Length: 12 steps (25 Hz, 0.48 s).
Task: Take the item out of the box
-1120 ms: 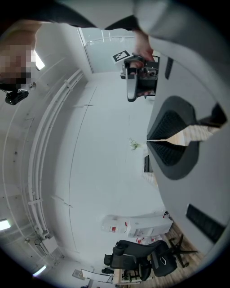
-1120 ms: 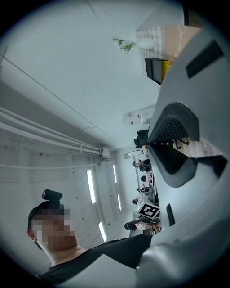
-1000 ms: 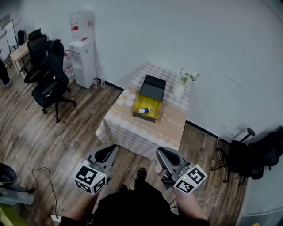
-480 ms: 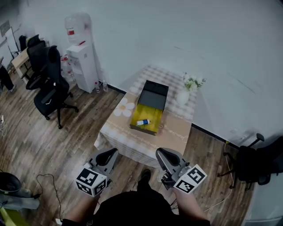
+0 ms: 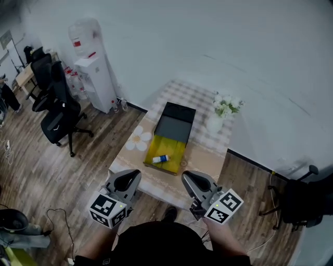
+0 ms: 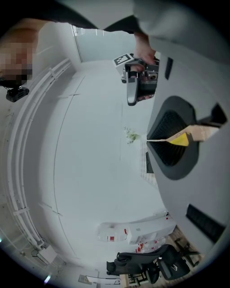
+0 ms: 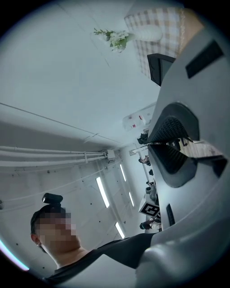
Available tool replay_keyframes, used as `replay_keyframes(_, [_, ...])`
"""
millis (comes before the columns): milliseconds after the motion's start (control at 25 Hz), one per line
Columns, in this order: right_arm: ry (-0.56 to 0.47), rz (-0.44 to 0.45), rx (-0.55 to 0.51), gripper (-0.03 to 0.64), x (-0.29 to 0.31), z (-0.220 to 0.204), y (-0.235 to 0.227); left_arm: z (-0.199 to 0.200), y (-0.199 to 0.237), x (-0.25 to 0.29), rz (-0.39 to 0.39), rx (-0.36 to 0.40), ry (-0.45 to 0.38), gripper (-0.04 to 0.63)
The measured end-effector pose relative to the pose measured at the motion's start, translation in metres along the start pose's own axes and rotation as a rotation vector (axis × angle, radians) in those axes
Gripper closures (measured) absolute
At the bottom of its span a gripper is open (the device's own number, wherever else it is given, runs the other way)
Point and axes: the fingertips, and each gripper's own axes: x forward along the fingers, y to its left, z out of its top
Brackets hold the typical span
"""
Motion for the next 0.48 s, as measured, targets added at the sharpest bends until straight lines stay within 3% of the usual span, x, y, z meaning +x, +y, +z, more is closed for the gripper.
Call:
replay_keyframes(240, [0.019,0.028,-0.001,0.578,0.002,0.008,-0.034,0.011,0.006,0.034,0.024,0.01,0.002,0.574])
replay_keyframes(480, [0.026,-0.009,0.026,0.578,0.013,0.007,-0.056,0.011,0.021,0.06,-0.014,0.026,0.031,0.574])
